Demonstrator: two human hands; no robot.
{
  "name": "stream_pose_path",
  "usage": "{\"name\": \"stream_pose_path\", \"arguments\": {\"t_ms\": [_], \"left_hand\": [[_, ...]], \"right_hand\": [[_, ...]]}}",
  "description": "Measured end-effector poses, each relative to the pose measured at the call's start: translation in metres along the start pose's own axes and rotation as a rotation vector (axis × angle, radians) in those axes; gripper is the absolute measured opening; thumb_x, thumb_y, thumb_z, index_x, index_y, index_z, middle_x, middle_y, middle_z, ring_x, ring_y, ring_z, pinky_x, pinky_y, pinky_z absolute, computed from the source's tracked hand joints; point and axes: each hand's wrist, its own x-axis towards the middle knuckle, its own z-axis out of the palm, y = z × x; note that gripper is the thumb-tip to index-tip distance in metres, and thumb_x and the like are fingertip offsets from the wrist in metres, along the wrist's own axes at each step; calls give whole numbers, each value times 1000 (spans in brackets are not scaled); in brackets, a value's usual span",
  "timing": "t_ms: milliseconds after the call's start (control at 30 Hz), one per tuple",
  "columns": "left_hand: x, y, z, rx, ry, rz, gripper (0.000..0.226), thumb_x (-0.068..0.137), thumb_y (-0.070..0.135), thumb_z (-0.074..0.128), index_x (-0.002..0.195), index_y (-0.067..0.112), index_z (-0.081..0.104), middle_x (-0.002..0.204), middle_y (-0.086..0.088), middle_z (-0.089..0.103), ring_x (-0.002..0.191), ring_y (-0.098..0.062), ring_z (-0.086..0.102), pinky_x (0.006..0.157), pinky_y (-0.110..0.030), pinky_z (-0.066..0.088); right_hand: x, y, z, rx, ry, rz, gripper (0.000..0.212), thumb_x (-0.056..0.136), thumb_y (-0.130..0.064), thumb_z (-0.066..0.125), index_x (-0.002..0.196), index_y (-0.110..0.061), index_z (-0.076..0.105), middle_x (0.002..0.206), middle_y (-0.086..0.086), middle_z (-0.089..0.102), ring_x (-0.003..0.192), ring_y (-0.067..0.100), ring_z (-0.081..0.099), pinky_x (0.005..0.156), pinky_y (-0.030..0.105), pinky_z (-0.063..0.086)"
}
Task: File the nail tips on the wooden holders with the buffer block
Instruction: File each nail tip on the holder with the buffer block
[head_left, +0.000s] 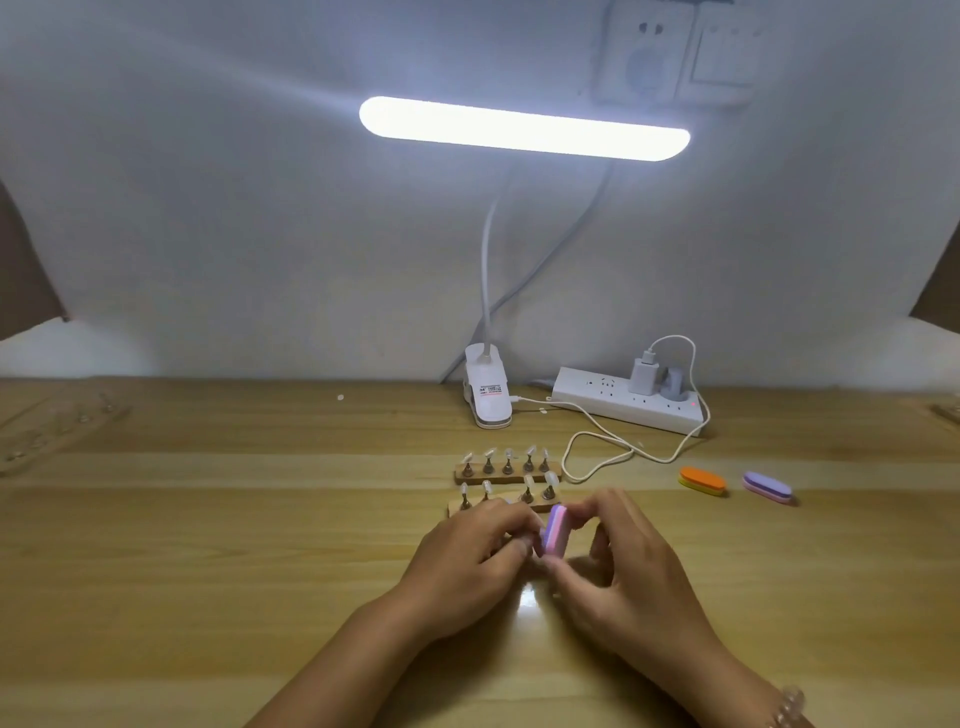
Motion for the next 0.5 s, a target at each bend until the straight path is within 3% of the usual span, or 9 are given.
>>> {"name": "stream_pose_path", "arguments": {"t_ms": [100,200,300,367,433,500], "left_hand": [[1,-1,0,-37,5,-1,23,89,35,43,97,32,64,93,16,60,87,-6,54,76,-33,44],[1,-2,0,-37,24,15,15,95,30,48,90,40,57,87,21,57,82,-1,50,72,-30,42],[1,-3,1,-13,26,18,17,94,30,47,97,35,63,92,19,59,86,-3,53,75,-30,45],[1,-4,2,-64,57,27,18,97,21,52,99,31,66,96,15,62,82,1,55,70,-20,43],[1,-4,2,-113,89,36,17,97,16,57,98,29,68,95,14,64,72,7,52,63,-9,35],[1,-5,4,-105,98,41,15,97,19,60,98,30,70,94,16,64,68,8,50,62,-11,33]], "right_hand": [[-2,-4,1,10,-60,-29,31,72,-36,77,90,-28,53,89,-18,51,78,3,51,62,14,41],[4,-1,0,47,50,75,32,73,-28,83,89,-27,55,89,-16,55,72,8,51,63,25,45],[0,-5,2,8,-23,1,32,72,-35,80,91,-26,56,86,-18,53,71,1,49,62,17,39],[-2,-8,3,57,-66,-4,30,72,-35,81,89,-27,57,84,-21,55,70,2,51,60,15,38],[2,-4,1,115,9,71,27,74,-28,83,89,-28,60,84,-21,59,70,2,54,61,15,38],[4,-1,-1,123,58,105,23,77,-28,81,91,-30,62,88,-17,63,70,3,55,62,16,39]]}}
